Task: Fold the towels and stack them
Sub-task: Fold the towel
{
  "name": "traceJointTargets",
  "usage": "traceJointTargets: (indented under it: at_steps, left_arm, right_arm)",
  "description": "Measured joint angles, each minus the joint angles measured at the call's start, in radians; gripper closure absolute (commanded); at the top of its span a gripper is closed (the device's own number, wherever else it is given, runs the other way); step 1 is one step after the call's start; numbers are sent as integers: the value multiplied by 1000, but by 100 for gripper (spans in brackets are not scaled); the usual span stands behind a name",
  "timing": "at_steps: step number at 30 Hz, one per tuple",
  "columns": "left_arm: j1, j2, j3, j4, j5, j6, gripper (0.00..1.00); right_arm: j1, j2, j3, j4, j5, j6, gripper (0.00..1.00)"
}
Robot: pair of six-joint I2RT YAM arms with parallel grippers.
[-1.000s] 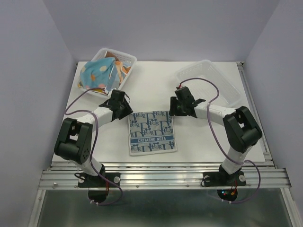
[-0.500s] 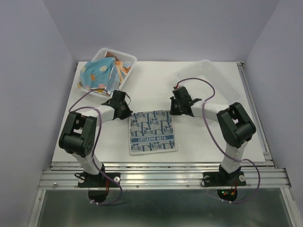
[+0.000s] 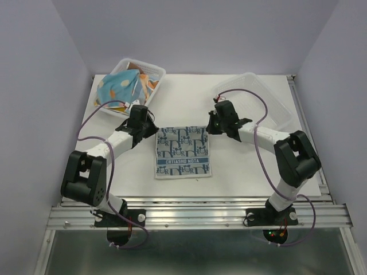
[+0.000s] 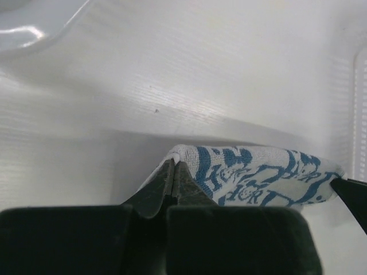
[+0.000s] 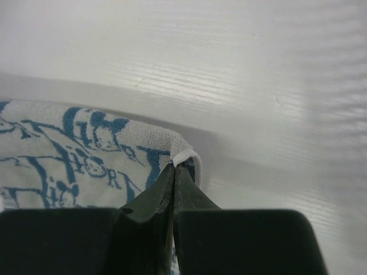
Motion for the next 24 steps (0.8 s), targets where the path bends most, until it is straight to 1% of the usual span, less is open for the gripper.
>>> traceJointTargets:
  at_steps: [3,10,14,18,24]
  left_arm:
    - [0,-78,-77,22,24,-3,100]
    - [-4,-237,-240,28,61,-19,100]
    - [-13,-337,-306,35,82,-30,100]
    - [-23,-424,-385,42,109,-48,100]
    - [-42,-532,-485,27,148,-82,100]
  right_arm:
    - [0,-95,-75,30,-64,1,99]
    - [14,-256,-267,71,-174,29,99]
    - [35,-368,-378,76,-207,62,99]
    - [47,-469,-446,90,-238,93,99]
    - [72,-518,-521,116,-287,137,99]
